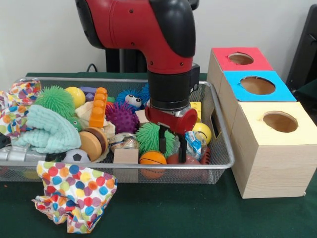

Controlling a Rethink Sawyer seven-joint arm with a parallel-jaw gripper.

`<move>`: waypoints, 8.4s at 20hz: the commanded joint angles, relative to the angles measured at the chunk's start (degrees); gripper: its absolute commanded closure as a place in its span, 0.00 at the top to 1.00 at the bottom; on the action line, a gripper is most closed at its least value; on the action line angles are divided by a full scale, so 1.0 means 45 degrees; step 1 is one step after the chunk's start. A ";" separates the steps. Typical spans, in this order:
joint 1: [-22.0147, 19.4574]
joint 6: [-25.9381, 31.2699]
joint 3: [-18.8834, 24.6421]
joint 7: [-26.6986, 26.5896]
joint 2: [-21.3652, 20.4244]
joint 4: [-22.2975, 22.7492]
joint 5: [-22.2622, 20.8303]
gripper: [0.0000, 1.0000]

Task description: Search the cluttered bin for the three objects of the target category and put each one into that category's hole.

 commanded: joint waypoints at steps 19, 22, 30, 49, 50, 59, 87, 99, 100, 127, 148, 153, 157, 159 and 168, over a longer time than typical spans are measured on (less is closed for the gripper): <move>0.1716 0.0101 -0.4059 0.0954 0.0849 -0.1970 -0.1473 1.00; 0.1925 0.0045 -0.4890 0.1060 0.1106 -0.2213 -0.1391 1.00; 0.1074 -0.0677 -0.4433 0.0427 0.1787 -0.2654 -0.1455 1.00; 0.0773 0.3480 -0.6268 -0.0868 0.1025 -0.2917 -0.1443 1.00; 0.0727 0.3610 -0.6358 -0.0924 0.1002 -0.2990 -0.1496 1.00; 0.0018 0.4903 -0.6112 -0.1180 0.1094 -0.3793 -0.1788 1.00; -0.6432 0.6719 0.3173 -0.5112 0.1248 0.0317 -0.1109 1.00; -0.6357 0.5756 0.4114 -0.1023 -0.0277 0.2899 -0.0679 1.00; -0.6235 0.5600 0.4036 -0.0786 -0.0386 0.2990 -0.0701 1.00; -0.4805 0.2429 0.3490 0.1798 -0.0350 0.3711 0.1046 1.00; 0.0103 0.4679 -0.3129 0.2276 -0.2063 0.2618 0.1997 1.00; 0.0711 0.4414 -0.4887 0.0838 -0.1720 0.1277 0.0355 1.00; 0.0632 0.4341 -0.5073 0.0308 -0.2010 0.1287 -0.0171 1.00; 0.0380 0.4427 -0.4862 0.0217 -0.2113 0.1362 -0.0093 1.00; 0.0050 0.4557 -0.4543 0.0116 -0.2072 0.1256 0.0153 1.00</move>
